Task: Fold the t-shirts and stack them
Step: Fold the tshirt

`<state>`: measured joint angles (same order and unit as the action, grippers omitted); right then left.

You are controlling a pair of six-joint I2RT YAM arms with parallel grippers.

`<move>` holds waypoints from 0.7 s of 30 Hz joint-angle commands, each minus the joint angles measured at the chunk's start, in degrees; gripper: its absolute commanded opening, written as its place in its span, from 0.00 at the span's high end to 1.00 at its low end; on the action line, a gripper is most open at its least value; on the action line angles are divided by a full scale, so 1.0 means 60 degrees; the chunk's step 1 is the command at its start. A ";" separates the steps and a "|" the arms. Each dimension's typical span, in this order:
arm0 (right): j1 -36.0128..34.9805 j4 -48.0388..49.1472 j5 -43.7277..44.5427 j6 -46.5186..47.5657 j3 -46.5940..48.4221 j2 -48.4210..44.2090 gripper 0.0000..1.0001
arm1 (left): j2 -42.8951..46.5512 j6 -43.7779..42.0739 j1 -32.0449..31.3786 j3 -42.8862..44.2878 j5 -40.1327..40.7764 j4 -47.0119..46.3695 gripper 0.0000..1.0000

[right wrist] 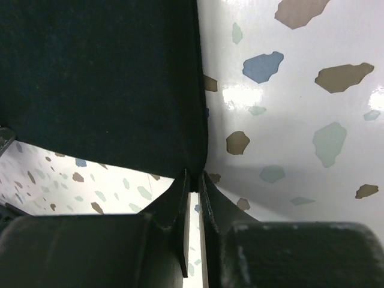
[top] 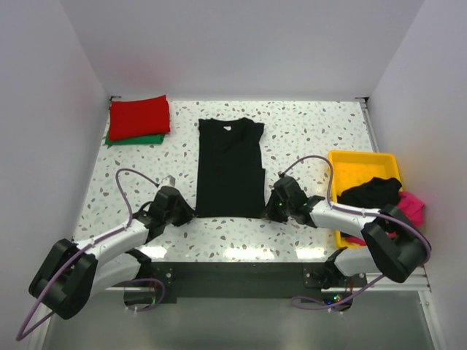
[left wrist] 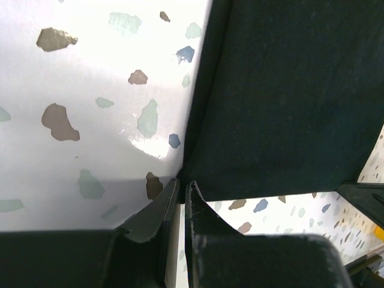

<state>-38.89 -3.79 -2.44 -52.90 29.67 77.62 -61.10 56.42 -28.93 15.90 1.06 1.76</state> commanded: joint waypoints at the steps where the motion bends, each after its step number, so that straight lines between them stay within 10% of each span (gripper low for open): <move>1: -0.0022 -0.0100 0.0377 0.0072 -0.0111 -0.0383 0.94 | 0.0265 -0.0073 -0.0130 -0.0233 -0.0030 0.0615 1.00; 21: -0.0022 -0.3276 -0.0194 0.0497 -0.1459 -0.5611 1.00 | 0.4411 0.0952 -0.2048 -0.0527 0.0614 0.2753 1.00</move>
<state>-38.98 -16.84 -3.53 -51.75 20.97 47.70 -37.04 60.82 -39.79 12.08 1.61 14.79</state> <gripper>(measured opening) 0.050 0.102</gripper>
